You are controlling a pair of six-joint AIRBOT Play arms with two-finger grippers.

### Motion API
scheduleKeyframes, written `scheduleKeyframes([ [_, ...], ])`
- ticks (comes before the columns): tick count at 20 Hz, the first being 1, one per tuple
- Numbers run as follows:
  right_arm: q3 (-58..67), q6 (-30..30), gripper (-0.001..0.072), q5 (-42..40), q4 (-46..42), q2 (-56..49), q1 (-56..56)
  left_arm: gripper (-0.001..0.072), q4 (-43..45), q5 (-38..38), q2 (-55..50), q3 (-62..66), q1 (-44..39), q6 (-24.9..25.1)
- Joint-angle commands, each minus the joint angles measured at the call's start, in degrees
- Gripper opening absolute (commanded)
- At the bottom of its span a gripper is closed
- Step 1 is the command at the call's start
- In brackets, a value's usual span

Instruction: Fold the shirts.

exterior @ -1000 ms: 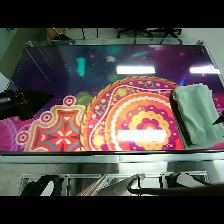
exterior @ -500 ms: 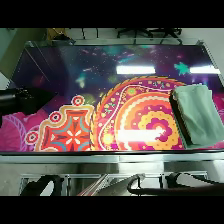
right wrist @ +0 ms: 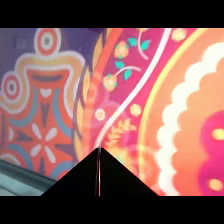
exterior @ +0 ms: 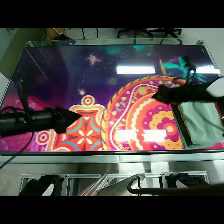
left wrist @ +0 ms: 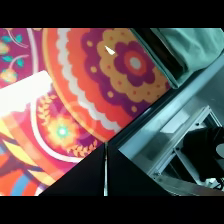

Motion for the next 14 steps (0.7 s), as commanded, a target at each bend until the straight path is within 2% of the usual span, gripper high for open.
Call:
scheduleKeyframes([
  [1,-12.3,-0.8,0.0016,-11.0,-1.7,4.2,12.1,0.0017,0.0,7.4,4.0,-10.1,-7.9,-1.0],
  [8,-13.4,-0.6,0.0016,-10.6,0.0,2.4,13.8,0.0017,0.0,8.5,2.6,-12.8,-12.2,-1.0],
  [14,-13.4,-0.6,0.0016,-10.6,0.0,2.4,13.7,0.0017,-0.4,9.4,0.5,-12.7,-12.3,-1.0],
])
